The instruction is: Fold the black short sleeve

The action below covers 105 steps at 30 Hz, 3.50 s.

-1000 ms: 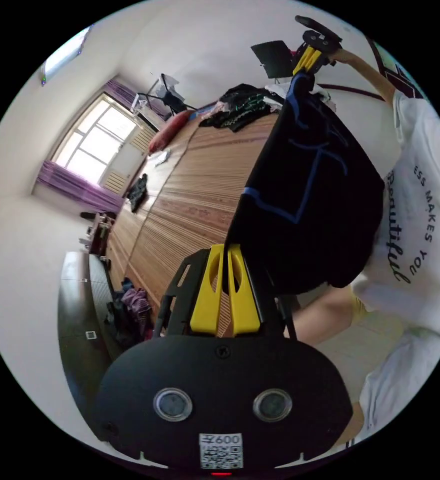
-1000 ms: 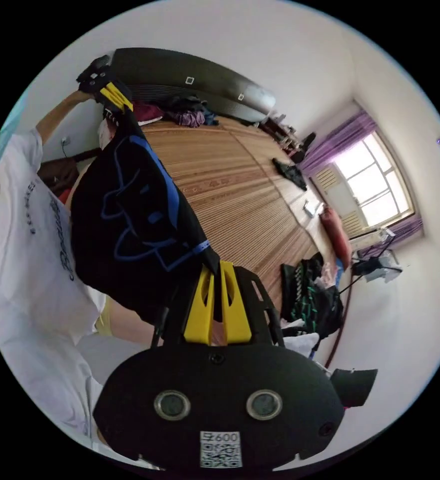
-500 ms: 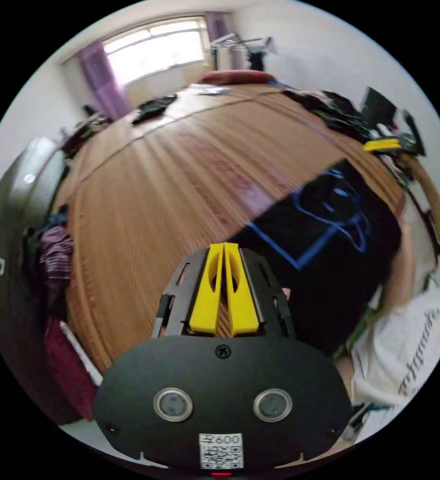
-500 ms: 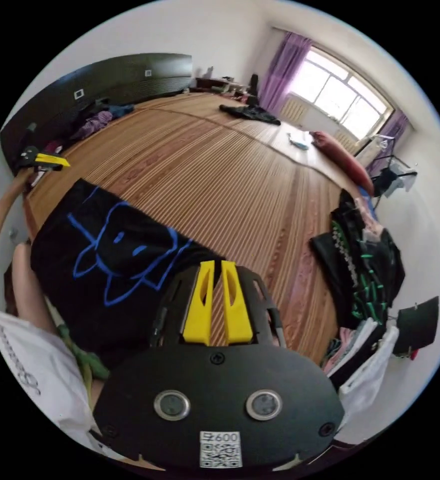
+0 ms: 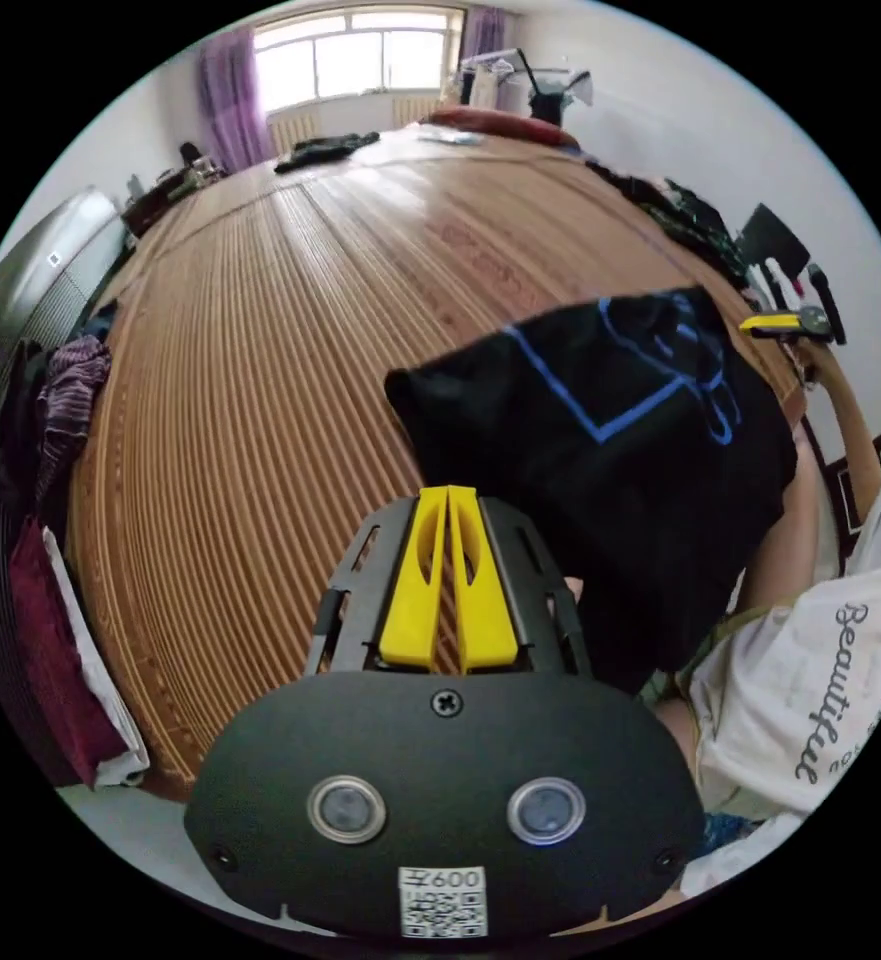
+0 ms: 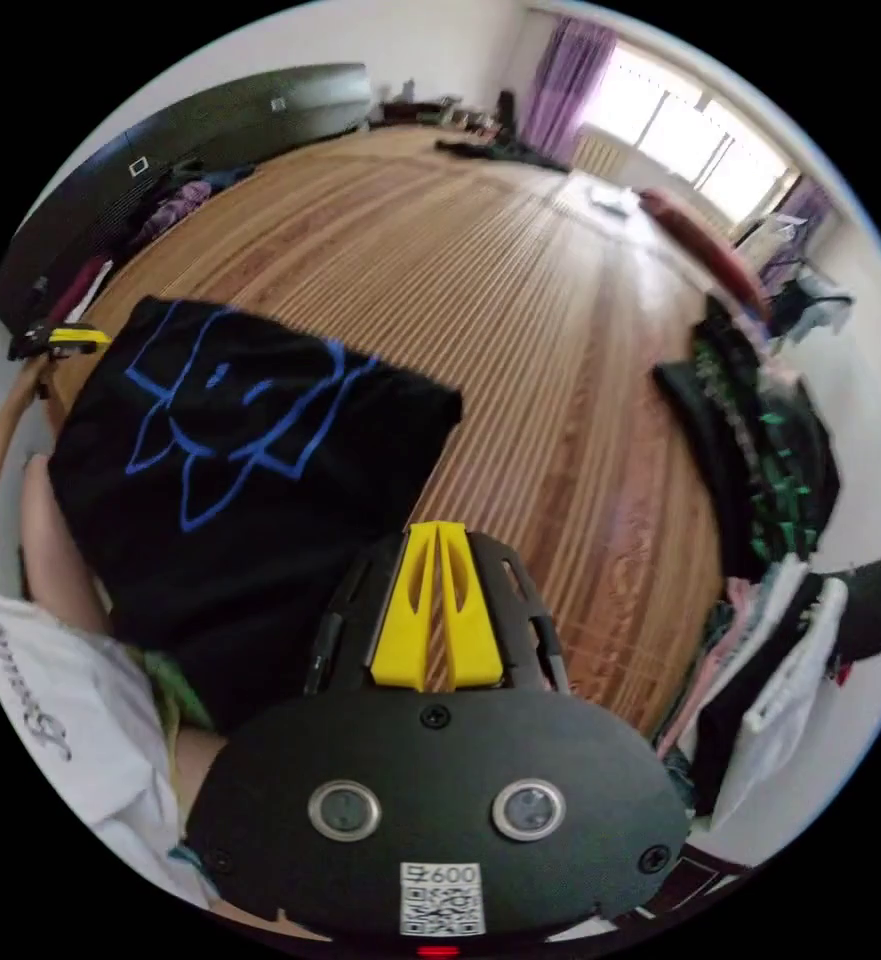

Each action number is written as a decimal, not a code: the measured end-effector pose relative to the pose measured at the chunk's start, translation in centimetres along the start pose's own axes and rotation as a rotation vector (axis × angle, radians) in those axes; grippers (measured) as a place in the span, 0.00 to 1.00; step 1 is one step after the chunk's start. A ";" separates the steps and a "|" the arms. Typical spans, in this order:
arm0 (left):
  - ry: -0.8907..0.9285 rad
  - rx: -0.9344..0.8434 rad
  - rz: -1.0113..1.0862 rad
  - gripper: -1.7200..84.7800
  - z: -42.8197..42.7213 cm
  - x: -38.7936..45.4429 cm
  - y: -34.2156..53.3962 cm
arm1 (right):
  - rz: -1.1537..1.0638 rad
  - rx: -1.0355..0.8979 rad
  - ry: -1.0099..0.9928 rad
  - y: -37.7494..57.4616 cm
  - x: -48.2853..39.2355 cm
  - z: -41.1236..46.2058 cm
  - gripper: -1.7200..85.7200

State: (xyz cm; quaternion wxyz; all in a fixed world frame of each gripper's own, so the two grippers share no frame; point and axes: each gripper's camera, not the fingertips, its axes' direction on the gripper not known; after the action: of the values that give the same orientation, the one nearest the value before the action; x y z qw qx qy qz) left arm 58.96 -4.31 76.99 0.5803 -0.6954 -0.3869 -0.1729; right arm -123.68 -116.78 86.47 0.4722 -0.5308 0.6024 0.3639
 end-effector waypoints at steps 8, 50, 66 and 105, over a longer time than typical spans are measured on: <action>-0.128 -0.008 0.276 0.03 5.8 5.4 -3.9 | 0.002 0.113 -0.276 -3.0 0.8 8.1 0.01; -0.183 0.012 -0.037 0.02 2.1 22.7 20.7 | -0.305 0.220 -0.109 28.2 -29.4 14.8 0.01; -0.142 0.027 -0.092 0.02 4.6 19.6 26.9 | -0.313 0.207 -0.075 33.1 -27.0 26.3 0.01; -0.133 0.075 -0.071 0.02 3.2 22.7 34.7 | -0.348 0.238 -0.053 40.0 -16.6 46.4 0.01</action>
State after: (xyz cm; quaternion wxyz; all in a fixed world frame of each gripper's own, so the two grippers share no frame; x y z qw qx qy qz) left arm 98.48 5.42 68.43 0.5725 -0.6689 -0.4554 -0.1322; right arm -154.65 -61.41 86.41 0.6028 -0.5575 0.5279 0.2172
